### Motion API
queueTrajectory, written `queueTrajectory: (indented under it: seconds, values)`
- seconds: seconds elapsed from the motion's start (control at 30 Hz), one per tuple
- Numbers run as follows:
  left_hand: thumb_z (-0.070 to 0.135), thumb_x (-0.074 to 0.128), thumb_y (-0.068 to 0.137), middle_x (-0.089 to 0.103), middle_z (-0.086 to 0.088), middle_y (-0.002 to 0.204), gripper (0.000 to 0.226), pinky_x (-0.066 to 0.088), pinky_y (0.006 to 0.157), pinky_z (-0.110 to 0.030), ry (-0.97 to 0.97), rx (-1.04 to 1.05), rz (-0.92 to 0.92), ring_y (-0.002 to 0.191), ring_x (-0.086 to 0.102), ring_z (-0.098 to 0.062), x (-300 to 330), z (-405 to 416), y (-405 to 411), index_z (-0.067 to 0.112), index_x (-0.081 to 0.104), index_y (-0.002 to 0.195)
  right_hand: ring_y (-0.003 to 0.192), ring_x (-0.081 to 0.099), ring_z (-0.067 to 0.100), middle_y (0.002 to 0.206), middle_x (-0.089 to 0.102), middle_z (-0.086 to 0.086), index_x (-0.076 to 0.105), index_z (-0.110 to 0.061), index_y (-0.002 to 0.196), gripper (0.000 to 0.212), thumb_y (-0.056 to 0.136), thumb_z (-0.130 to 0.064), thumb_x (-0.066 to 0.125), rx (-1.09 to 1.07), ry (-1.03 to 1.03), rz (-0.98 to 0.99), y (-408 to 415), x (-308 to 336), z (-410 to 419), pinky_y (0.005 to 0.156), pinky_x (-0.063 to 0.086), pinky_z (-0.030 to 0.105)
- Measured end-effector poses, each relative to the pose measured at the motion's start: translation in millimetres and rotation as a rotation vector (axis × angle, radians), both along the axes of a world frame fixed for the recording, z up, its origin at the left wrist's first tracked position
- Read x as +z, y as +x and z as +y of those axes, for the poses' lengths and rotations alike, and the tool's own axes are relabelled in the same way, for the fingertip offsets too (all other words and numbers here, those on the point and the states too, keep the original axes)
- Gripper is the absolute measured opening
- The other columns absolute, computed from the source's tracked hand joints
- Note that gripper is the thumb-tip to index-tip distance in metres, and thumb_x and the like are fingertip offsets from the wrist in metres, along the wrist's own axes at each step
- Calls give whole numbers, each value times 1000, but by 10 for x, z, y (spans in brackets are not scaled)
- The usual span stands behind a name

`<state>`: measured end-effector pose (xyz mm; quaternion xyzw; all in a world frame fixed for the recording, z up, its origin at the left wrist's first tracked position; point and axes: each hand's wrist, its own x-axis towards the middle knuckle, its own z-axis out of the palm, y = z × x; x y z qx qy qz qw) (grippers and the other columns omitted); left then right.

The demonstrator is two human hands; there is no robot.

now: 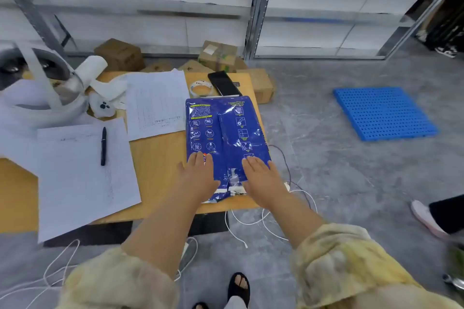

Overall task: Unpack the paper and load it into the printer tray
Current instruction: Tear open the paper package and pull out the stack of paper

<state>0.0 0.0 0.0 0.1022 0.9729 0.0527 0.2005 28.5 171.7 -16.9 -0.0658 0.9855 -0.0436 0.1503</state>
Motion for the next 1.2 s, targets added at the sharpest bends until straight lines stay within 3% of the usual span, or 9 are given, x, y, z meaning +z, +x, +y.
queueTrajectory:
  seconds: [0.1,0.17,0.23,0.3,0.63,0.7,0.77,0.83,1.2]
  values:
    - [41,45,95,3,-9,162,74,14,117,-48,-13,-14,-32,150,2,-26,-127,45,-30,14,7,152,141,28,23,150,33,6,26,-12,145,53,96,-20,42,32,-44,42,-48,-116,-58,118,15,45]
    - [39,44,96,-1,-9,162,73,14,118,-47,-16,-41,-50,150,0,-25,-212,65,-43,13,4,152,127,45,27,135,49,8,42,-10,136,43,93,-15,45,69,-68,54,-78,-182,-112,113,29,44]
    - [39,44,97,-2,-8,162,73,15,118,-47,-21,-69,-62,150,-1,-25,-304,73,-49,14,4,152,104,58,30,111,61,10,57,-7,117,29,90,-11,50,102,-92,95,-105,-252,-143,97,45,46]
    - [40,45,96,-3,-8,162,75,14,119,-46,-35,-84,-80,150,-2,-26,-378,61,-44,14,2,152,95,60,32,103,63,13,61,-4,110,24,88,-9,53,101,-118,119,-130,-263,-155,87,50,44]
    - [46,47,92,-15,-9,161,88,11,121,-43,-83,-119,-123,149,-10,-27,-471,36,0,13,-7,152,107,50,29,117,55,12,53,-7,118,27,91,-7,52,76,-30,118,-180,-206,-223,89,46,38]
    - [46,47,92,-15,-9,161,87,11,121,-43,-78,-117,-125,149,-10,-26,-473,33,-7,14,-7,152,99,56,26,108,60,10,59,-9,110,24,86,-10,62,93,-4,163,-142,-196,-238,84,49,36]
    - [45,47,93,-14,-9,161,86,11,121,-43,-73,-115,-126,149,-10,-26,-467,35,-13,14,-7,152,75,62,20,83,66,3,66,-14,86,29,63,-13,83,97,-16,221,-81,-224,-227,65,53,30]
    - [45,48,92,-13,-8,162,87,10,121,-42,-66,-112,-132,150,-10,-25,-458,34,-14,14,-6,152,61,61,17,68,64,-2,64,-17,70,37,43,-11,89,102,-34,246,3,-273,-196,53,52,27]
    - [48,50,90,-14,-8,162,90,11,121,-42,-65,-128,-142,149,-10,-26,-433,29,-17,14,-6,152,59,60,14,63,61,-9,60,-23,62,38,32,-10,79,181,-109,194,527,-552,-120,55,48,23]
